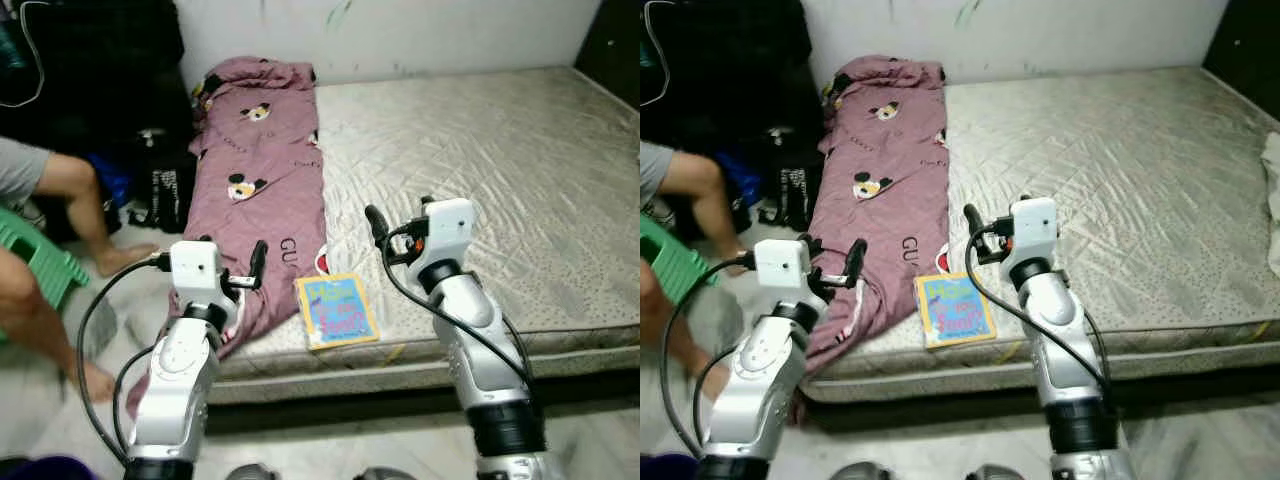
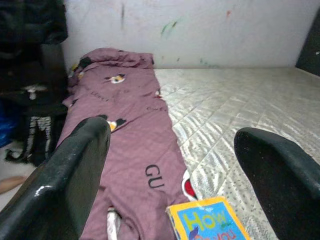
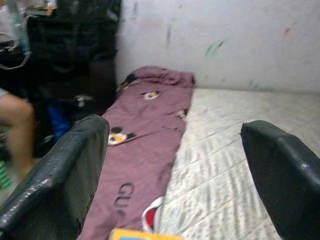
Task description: Clean up the room
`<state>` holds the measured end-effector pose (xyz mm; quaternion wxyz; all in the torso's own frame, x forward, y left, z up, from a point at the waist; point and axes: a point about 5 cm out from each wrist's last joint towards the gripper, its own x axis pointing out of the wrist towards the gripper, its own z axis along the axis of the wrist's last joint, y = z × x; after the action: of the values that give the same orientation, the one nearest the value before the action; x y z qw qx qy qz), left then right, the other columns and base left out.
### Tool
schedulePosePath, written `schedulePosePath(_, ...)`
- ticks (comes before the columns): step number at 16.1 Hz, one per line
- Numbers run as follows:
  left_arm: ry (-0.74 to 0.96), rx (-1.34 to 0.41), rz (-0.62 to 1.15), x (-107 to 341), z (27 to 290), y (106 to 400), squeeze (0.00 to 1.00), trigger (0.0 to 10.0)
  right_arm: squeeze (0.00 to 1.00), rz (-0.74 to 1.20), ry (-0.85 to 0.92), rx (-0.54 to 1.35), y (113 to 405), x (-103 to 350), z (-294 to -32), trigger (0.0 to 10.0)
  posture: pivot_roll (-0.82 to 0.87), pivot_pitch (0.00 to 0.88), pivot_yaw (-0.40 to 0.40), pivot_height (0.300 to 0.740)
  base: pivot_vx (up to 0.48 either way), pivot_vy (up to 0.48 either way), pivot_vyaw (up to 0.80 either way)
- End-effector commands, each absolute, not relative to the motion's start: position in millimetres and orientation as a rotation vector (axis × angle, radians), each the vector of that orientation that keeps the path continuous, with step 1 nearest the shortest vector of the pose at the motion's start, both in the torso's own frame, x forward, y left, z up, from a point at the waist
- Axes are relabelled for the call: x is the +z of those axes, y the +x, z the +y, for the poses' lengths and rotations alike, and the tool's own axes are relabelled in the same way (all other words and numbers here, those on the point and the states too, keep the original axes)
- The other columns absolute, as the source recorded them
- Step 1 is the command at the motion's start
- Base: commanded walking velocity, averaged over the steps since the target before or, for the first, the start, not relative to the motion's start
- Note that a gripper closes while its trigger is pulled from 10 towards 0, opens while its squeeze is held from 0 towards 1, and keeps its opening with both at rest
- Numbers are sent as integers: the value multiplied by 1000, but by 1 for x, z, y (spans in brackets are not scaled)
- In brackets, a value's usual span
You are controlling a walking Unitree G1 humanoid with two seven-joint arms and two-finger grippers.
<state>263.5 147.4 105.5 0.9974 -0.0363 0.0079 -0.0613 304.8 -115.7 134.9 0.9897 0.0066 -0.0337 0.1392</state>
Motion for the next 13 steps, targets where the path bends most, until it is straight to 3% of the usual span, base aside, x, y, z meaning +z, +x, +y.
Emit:
schedulePosePath(1, -73, -126, -5, 110, 149, 264, 0, 10000, 0, -82, 9, 292, 305, 139, -111, 10000, -104, 0, 17, 740, 0, 0, 0)
schedulePosePath(5, -81, -138, -13, 110, 148, 263, 0, 10000, 0, -84, 5, 296, 306, 140, -112, 10000, -103, 0, 13, 740, 0, 0, 0)
schedulePosePath(13, -81, -148, -19, 111, 147, 264, 0, 10000, 0, -90, -1, 300, 308, 141, -112, 10000, -103, 0, 11, 740, 296, 0, 0)
